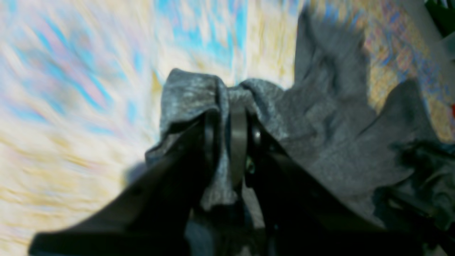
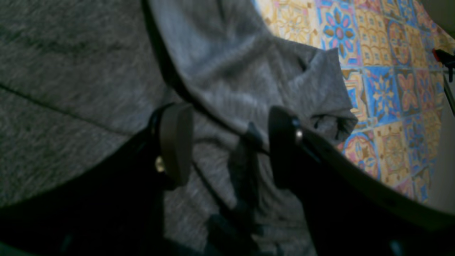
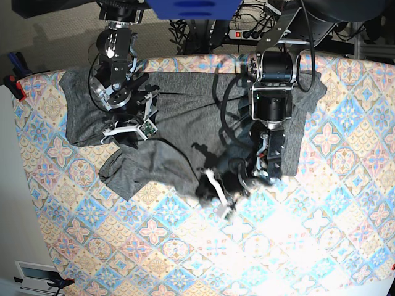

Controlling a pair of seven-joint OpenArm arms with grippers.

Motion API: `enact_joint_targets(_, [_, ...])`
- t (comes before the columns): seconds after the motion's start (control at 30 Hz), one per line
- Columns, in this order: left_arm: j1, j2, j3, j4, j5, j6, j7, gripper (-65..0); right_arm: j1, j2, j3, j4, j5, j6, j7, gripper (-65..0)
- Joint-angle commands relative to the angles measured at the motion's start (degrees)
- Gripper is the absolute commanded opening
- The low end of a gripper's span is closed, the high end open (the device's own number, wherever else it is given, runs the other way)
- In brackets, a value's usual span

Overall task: Layout the t-shirt on the table in an organized manner, then fold the t-shirt properly
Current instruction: 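Drag the shirt hem with the left gripper toward the shirt middle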

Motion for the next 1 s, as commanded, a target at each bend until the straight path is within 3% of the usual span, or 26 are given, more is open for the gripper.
enact_joint_targets(0.0, [-1.07, 0.33, 0.19, 3.57, -1.11, -0.45, 0.16, -62.0, 0.90, 0.02, -0.04, 0.96, 0.69, -0.53, 1.28, -33.0])
enact_joint_targets(0.3, [7.02, -2.30, 3.89, 23.26, -1.11, -0.45, 10.01, -62.0, 1.07, 0.02, -0.04, 0.78, 0.69, -0.53, 1.28, -33.0])
enact_joint_targets(0.47, [12.29, -4.24, 3.45, 32.23, -1.11, -0.45, 10.45, -62.0, 1.07, 0.02, -0.04, -0.28, 0.69, -0.53, 1.28, -33.0])
enact_joint_targets(0.57, [15.98, -7.31, 3.97, 38.56, -1.11, -0.45, 10.45, -62.0, 1.07, 0.02, -0.04, -0.28, 0.69, -0.53, 1.28, -33.0])
enact_joint_targets(0.97, [18.36, -8.72, 6.35, 44.45, -1.28, -0.45, 10.45, -61.7, 1.07, 0.02, 0.05, -4.67, 0.96, -0.71, 1.28, -33.0])
